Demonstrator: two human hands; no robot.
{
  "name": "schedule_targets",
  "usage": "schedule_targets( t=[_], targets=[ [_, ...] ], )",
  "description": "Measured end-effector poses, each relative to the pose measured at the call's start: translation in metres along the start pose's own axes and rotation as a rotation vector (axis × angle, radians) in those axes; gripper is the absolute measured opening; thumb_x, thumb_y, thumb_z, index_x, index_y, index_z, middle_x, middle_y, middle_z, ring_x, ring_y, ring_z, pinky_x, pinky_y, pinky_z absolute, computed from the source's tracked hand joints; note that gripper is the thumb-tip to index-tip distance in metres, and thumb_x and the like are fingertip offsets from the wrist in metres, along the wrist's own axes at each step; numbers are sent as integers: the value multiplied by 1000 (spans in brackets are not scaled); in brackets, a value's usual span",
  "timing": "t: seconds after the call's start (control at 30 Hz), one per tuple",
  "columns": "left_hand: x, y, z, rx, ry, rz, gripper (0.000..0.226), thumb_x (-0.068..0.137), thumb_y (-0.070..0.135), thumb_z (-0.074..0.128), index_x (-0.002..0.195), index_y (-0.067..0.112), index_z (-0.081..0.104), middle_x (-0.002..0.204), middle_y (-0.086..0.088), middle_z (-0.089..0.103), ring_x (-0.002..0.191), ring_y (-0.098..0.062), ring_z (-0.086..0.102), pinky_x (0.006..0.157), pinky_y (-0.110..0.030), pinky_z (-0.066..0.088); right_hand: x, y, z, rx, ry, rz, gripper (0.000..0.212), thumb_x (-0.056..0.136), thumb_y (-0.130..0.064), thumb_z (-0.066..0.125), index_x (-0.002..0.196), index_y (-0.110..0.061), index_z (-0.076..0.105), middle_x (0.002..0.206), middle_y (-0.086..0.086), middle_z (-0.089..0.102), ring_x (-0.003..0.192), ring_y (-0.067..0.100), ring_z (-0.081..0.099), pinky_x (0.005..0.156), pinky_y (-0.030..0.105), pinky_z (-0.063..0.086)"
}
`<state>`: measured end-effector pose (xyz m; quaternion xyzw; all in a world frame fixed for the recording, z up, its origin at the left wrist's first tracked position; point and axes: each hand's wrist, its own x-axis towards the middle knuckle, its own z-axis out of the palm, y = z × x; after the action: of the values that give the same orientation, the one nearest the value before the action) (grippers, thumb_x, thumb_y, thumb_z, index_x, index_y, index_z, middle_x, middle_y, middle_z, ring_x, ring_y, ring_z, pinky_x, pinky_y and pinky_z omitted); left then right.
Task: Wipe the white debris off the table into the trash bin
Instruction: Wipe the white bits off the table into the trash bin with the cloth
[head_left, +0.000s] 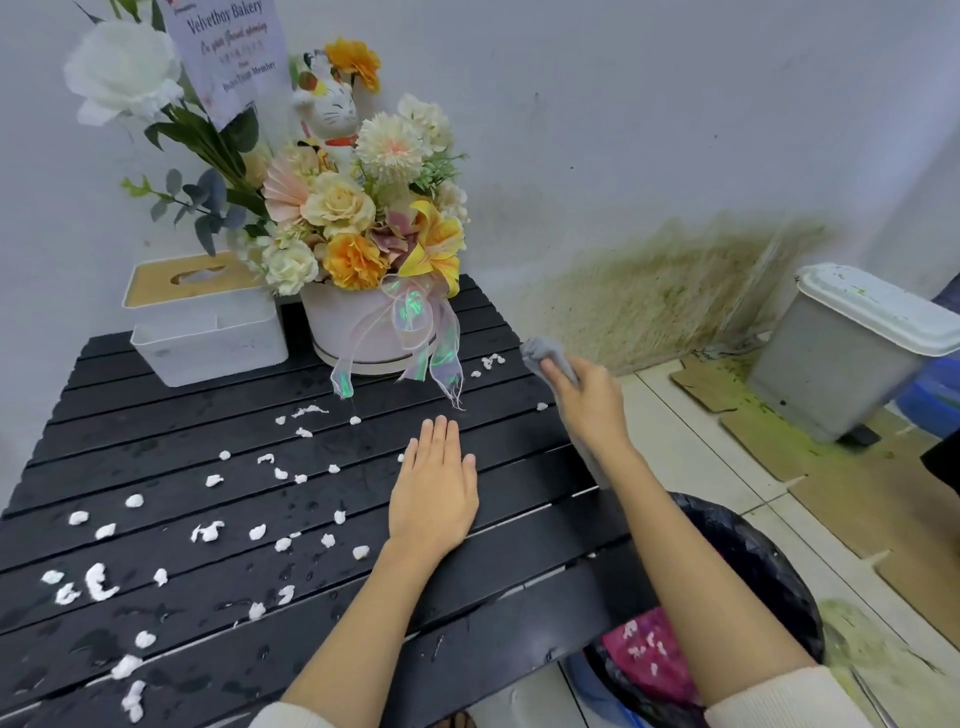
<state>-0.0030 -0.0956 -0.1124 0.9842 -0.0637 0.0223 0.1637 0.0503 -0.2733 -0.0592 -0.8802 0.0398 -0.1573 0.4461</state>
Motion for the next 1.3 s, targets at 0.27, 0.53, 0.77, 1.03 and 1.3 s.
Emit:
schedule_targets(
  t=[0.27,0.53,0.77,1.03,1.3],
  targets=[
    [7,-5,21,31,127,-22,57,98,36,13,149,14,3,159,1,2,147,-13,-4,118,-31,-4,124,15,97,-399,-354,-104,47,97,-44,40,140,-23,41,151,9,36,139,33,29,108,49,30],
    [8,-2,17,54,110,-25,56,99,34,14,149,13,1,160,-1,2,147,-15,-3,119,-33,-2,81,32,73,-493,-571,-209,50,100,-43,31,147,-27,28,154,-6,31,146,19,19,117,42,14],
    [5,0,9,46,86,-37,55,100,32,15,149,10,6,159,-4,5,147,-16,0,120,-33,1,-26,26,6,-113,-639,-139,24,99,-32,43,115,-35,60,112,-36,50,107,-18,40,103,18,27],
    [7,-1,15,38,129,-44,55,99,33,14,149,11,6,159,-3,4,147,-15,-2,119,-32,-1,68,-18,18,106,-286,-14,33,99,-29,43,104,-3,64,94,13,65,88,21,60,77,30,49],
    [9,-3,19,30,166,-41,56,99,33,15,149,12,7,159,-2,5,147,-14,-2,118,-31,-2,96,13,114,-653,-401,-151,54,98,-49,25,148,-27,22,159,1,19,145,28,21,114,46,20]
  ],
)
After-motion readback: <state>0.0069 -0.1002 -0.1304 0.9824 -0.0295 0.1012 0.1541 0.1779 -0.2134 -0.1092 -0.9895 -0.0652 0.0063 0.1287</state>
